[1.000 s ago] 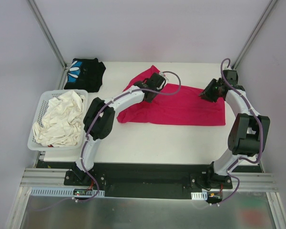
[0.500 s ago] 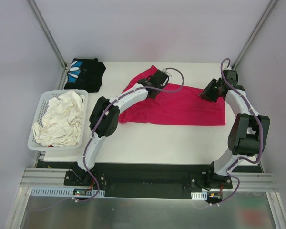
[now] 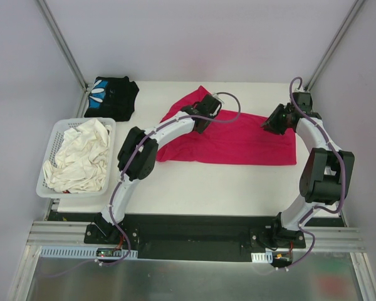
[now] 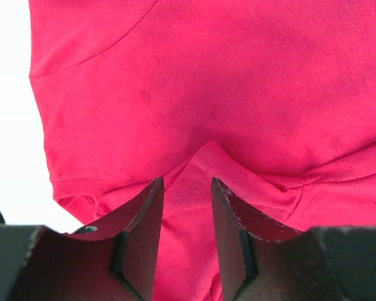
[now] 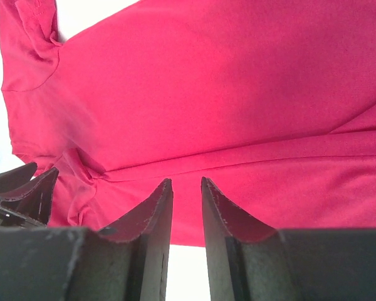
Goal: Fold and stack the t-shirts
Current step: Fold the flattened tshirt in 1/3 of the way
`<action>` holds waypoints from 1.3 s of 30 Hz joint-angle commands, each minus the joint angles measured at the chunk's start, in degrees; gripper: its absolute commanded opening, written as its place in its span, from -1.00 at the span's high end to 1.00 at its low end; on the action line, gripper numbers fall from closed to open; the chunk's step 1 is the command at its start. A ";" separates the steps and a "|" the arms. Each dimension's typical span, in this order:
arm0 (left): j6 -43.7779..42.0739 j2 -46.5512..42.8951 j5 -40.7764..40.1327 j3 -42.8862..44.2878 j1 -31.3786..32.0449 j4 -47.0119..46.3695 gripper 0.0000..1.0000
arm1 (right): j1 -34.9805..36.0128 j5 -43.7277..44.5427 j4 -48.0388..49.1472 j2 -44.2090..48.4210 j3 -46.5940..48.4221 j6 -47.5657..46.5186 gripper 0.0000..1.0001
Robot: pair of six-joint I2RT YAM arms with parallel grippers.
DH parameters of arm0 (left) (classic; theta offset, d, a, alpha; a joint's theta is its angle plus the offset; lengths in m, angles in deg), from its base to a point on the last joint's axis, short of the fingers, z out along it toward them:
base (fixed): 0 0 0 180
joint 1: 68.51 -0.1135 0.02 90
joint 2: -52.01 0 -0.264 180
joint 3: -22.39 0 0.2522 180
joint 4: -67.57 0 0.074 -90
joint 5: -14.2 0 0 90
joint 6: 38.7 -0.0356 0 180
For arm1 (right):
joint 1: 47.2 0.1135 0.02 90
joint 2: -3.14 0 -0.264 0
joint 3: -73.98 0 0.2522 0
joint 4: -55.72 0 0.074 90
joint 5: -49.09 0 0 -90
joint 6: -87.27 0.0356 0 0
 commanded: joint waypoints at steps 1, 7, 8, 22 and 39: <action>-0.02 -1.25 0.30 -0.03 -0.14 0.00 0.19 | 0.07 -0.48 1.48 1.19 1.14 -0.46 0.45; -1.07 1.65 1.35 1.99 -0.23 -0.09 0.16 | -0.02 -0.04 1.13 1.72 0.88 -0.73 0.45; -1.33 1.91 1.62 2.60 -0.41 -0.26 0.16 | -0.02 0.05 1.13 1.63 0.88 -0.90 0.44; -0.81 3.23 0.65 2.52 -1.46 -0.18 0.10 | -0.63 0.40 1.04 2.16 0.53 -0.99 0.44; 0.95 3.76 2.67 0.14 -1.46 -0.18 -0.29 | -1.60 0.40 1.39 2.77 0.00 -0.81 0.45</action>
